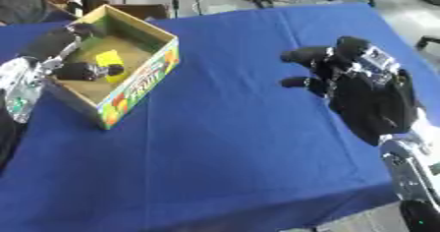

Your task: Pick up objects on the table and place them in the box.

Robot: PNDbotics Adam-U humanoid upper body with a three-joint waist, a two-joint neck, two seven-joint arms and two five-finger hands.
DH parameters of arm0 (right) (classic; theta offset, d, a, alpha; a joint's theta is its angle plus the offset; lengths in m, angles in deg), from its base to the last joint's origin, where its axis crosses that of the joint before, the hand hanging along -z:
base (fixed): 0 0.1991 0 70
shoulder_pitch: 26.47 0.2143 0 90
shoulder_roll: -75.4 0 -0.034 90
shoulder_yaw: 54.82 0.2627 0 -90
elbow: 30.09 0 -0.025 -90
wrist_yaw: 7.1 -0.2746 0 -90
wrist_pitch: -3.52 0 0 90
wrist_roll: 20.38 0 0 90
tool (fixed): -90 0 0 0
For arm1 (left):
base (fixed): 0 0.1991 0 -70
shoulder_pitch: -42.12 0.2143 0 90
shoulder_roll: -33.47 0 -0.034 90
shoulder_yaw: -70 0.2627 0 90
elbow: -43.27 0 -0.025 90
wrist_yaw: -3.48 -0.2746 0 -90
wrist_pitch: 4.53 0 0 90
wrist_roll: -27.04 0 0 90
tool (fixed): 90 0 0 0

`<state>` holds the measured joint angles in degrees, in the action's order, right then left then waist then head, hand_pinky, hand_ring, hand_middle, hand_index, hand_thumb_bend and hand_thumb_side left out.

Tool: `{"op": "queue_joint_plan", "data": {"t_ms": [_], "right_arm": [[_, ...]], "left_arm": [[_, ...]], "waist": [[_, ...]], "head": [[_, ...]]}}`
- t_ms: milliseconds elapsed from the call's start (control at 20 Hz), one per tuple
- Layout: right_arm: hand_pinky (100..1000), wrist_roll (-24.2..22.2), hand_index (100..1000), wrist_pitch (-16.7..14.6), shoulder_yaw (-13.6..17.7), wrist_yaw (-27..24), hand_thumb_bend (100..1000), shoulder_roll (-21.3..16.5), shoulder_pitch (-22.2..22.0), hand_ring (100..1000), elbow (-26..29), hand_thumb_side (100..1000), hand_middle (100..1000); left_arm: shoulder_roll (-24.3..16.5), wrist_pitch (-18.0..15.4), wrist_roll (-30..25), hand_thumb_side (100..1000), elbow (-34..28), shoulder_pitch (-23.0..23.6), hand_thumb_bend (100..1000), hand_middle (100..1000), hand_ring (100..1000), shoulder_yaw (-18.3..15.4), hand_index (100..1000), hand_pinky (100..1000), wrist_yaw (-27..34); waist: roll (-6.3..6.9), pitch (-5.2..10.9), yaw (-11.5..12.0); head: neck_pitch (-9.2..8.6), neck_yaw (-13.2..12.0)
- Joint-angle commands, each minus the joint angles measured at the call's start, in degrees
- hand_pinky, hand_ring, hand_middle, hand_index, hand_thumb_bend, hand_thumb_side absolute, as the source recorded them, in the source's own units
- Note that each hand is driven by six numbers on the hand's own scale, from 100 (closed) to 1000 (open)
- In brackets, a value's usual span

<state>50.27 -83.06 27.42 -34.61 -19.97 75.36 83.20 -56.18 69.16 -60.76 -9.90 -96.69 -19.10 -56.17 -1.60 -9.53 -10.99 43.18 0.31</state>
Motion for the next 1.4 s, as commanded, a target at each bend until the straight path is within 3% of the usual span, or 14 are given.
{"op": "queue_joint_plan", "data": {"t_ms": [50, 200, 350, 650, 800, 1050, 1100, 1400], "right_arm": [[816, 0.2, 789, 0.1, 0.8, -0.5, 100, -0.8, 0.1, 1000, 1.3, 1000, 785], [816, 0.5, 789, 0.1, 1.0, -0.3, 100, -0.7, -0.4, 1000, 1.3, 1000, 785], [816, 0.7, 789, 0.1, 1.2, -0.2, 100, -0.6, -0.6, 1000, 1.3, 1000, 785], [816, 1.1, 789, -0.1, 1.7, 0.0, 100, -0.7, -1.1, 1000, 1.3, 1000, 784], [816, 1.4, 789, 0.0, 1.9, 0.1, 100, -0.6, -1.4, 1000, 1.3, 1000, 784], [816, 1.8, 789, 0.0, 2.3, 0.4, 100, -0.4, -1.6, 1000, 1.3, 1000, 784], [815, 1.8, 789, 0.0, 2.3, 0.5, 100, -0.4, -1.7, 1000, 1.3, 1000, 784], [814, 2.3, 787, 0.0, 2.5, 0.5, 100, -0.2, -1.7, 1000, 1.3, 1000, 782]], "left_arm": [[-1.9, 0.4, 4.4, 923, -5.7, 0.4, 651, 794, 811, -0.4, 834, 747, 8.0], [-2.5, 1.3, 6.2, 894, -13.3, 3.2, 598, 751, 772, -0.1, 804, 700, 19.5], [-3.6, 3.0, 5.4, 903, -21.9, 7.0, 469, 664, 685, 0.1, 747, 633, 31.9], [-5.2, 8.9, 1.2, 930, -38.9, 18.6, 351, 603, 611, -1.5, 721, 553, 54.8], [-5.3, 11.3, 0.8, 962, -45.1, 24.9, 303, 583, 589, -2.9, 711, 534, 62.7], [-3.5, 14.2, 1.2, 991, -50.3, 33.5, 231, 568, 577, -5.5, 706, 527, 67.3], [-3.1, 14.5, 1.3, 996, -50.7, 34.7, 178, 565, 572, -5.9, 704, 523, 67.4], [0.5, 14.2, 1.5, 1000, -51.5, 38.8, 145, 552, 561, -6.6, 697, 515, 67.3]], "waist": [[-0.26, 1.20, 0.4], [-0.50, 1.37, 1.5], [-0.59, 1.49, 2.4], [-0.77, 1.47, 5.0], [-0.67, 1.49, 5.8], [-0.56, 1.17, 6.8], [-0.54, 1.13, 6.9], [-0.38, 0.86, 7.5]], "head": [[-0.19, 0.8], [0.10, 1.5], [0.32, 2.1], [0.76, 3.3], [0.91, 3.6], [0.93, 3.7], [0.93, 3.5], [0.68, 2.2]]}}
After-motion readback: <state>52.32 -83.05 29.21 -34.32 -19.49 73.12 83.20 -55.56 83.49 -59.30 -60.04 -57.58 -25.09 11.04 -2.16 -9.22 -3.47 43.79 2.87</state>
